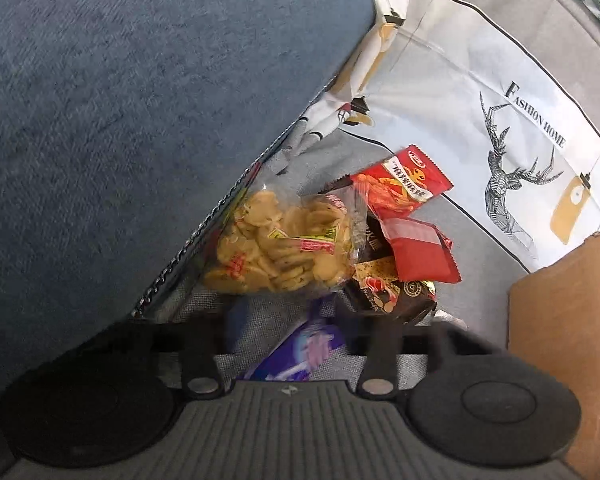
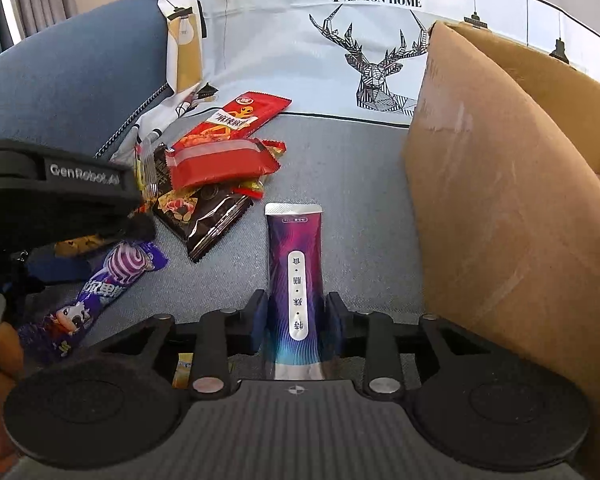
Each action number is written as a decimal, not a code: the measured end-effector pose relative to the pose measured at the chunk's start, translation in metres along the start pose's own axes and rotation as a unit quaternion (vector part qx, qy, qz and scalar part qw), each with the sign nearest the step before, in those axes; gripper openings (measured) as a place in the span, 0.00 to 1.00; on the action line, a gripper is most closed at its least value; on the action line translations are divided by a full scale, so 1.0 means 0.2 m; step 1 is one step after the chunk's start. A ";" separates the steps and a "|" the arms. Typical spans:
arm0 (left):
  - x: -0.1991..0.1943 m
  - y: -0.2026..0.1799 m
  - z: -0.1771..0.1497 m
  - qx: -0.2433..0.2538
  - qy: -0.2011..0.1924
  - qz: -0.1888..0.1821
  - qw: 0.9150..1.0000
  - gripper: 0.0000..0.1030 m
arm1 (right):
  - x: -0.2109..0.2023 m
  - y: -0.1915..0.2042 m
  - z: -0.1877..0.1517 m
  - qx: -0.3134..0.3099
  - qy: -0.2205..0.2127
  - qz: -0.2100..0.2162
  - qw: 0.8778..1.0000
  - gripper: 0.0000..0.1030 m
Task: Organize snacks
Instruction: 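Close the right tool on the purple tube snack, then reach the left tool to the clear biscuit-stick bag and grasp it, then lift the purple tube with the right tool while the left tool lifts the biscuit bag toward the box, then open both tools to drop the purple tube and biscuit bag into the box, then move both tools back from the box to the snack pile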
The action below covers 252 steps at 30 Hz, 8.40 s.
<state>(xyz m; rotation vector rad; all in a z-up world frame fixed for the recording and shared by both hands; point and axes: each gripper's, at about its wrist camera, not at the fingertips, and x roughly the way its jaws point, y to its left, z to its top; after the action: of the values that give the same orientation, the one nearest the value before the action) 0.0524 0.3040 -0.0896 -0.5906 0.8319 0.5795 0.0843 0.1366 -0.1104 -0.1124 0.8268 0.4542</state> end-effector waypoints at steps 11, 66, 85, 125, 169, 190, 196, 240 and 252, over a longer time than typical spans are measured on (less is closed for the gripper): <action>-0.09 -0.03 0.02 0.008 0.018 -0.098 0.995 0.03 | -0.06 -0.01 0.02 0.009 -0.017 0.018 1.000 0.24; -0.15 -0.06 0.07 -0.022 -0.039 -0.162 0.986 0.00 | -0.06 -0.04 0.01 0.009 -0.011 0.027 1.000 0.24; -0.05 -0.11 0.02 0.051 -0.043 -0.033 0.997 0.73 | -0.03 -0.03 0.01 0.005 0.015 0.027 1.000 0.50; -0.37 -0.14 0.10 0.004 -0.083 -0.118 0.990 0.29 | -0.40 -0.07 0.13 -0.010 -0.074 0.061 0.995 0.02; -0.54 -0.28 0.10 0.010 -0.097 -0.194 0.976 0.29 | -0.88 -0.32 0.22 0.017 -0.243 0.069 0.967 0.17; -0.73 -0.92 -0.25 0.091 -0.120 -0.353 0.923 0.29 | -0.93 -1.00 0.16 0.077 -0.271 -0.064 0.957 0.17; -0.70 -1.01 -0.31 0.095 -0.110 -0.363 0.921 0.29 | -0.93 -1.11 0.13 0.081 -0.269 -0.085 0.956 0.17; -0.65 -0.90 -0.26 0.110 -0.104 -0.335 0.930 0.45 | -0.85 -1.00 0.17 0.085 -0.221 -0.084 0.968 0.49; -0.63 -0.42 -0.05 0.118 -0.105 -0.273 0.949 0.43 | -0.83 -0.66 0.19 0.062 -0.220 -0.020 0.973 0.49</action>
<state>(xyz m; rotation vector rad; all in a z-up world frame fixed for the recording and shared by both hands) 0.0358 0.2091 0.0287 -0.4988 0.4938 0.0309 0.0698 -0.0284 0.0271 0.0867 0.4149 0.3687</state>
